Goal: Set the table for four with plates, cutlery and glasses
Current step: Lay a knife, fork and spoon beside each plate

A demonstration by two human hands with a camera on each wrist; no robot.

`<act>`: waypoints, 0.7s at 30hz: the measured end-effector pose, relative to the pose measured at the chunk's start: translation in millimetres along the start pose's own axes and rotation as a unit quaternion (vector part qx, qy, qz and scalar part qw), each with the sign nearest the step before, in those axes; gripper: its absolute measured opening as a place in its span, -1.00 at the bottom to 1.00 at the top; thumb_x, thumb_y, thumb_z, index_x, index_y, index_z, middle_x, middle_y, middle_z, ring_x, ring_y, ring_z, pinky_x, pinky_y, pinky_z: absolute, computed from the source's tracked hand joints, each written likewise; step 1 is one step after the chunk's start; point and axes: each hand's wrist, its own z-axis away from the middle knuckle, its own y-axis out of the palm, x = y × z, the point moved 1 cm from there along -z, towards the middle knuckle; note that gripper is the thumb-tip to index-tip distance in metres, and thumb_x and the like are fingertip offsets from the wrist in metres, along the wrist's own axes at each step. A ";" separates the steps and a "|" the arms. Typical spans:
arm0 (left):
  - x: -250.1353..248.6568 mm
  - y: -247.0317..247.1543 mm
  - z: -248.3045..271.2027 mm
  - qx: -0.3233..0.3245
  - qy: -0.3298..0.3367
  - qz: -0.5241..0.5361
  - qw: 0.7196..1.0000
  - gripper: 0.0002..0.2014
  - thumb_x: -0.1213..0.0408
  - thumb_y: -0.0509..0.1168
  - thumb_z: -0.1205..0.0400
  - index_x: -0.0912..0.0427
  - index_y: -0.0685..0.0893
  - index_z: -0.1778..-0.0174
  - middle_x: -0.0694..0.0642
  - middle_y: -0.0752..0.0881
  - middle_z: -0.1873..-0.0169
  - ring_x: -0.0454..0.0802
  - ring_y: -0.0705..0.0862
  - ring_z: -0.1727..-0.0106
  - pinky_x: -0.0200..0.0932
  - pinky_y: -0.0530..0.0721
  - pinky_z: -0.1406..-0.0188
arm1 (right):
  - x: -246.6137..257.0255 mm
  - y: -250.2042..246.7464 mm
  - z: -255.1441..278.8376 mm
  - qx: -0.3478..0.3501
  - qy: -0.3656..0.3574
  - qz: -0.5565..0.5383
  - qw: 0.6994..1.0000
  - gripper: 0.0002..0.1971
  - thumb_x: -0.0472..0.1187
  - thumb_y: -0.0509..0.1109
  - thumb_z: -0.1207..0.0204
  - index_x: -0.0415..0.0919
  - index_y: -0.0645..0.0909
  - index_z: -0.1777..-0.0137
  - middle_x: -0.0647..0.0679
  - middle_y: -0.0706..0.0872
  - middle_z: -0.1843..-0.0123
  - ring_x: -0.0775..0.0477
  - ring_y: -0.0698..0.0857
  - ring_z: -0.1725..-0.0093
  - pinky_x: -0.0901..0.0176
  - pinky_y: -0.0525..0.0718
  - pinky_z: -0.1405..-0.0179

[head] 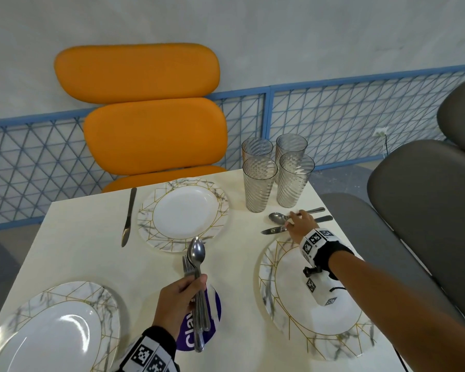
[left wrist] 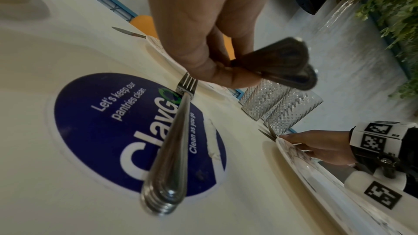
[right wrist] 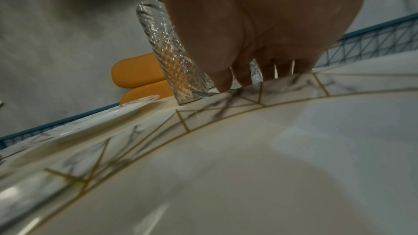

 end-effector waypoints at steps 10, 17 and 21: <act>4.8 8.6 9.5 0.011 0.024 -0.053 0.998 -0.81 0.24 0.45 -0.49 0.24 0.70 0.39 0.12 0.56 0.50 0.08 0.51 0.36 -0.09 0.53 0.27 | 31.0 -10.2 65.2 -0.136 -0.164 -0.105 0.971 -0.67 -0.26 0.27 -0.58 -0.29 0.56 -0.31 -0.24 0.57 -0.34 -0.27 0.47 -0.37 0.00 0.36 -0.41; 4.7 10.9 53.7 0.033 0.026 -0.039 0.998 -0.79 0.24 0.47 -0.47 0.20 0.69 0.45 0.17 0.59 0.50 0.12 0.54 0.34 -0.12 0.46 0.33 | 81.3 10.5 191.2 0.069 -0.190 -0.271 0.941 -0.79 -0.12 0.26 -0.61 -0.25 0.63 0.07 0.05 0.53 0.19 0.06 0.51 0.12 0.29 0.43 0.15; 2.3 4.3 91.7 0.061 0.012 -0.020 0.998 -0.90 0.26 0.45 -0.50 0.22 0.76 0.24 0.15 0.67 0.33 0.05 0.59 0.21 -0.07 0.52 0.14 | 95.0 26.1 238.1 0.143 -0.133 -0.404 0.894 -0.77 -0.19 0.30 -0.59 -0.06 0.50 0.33 0.11 0.54 0.32 0.20 0.48 0.31 0.46 0.45 0.30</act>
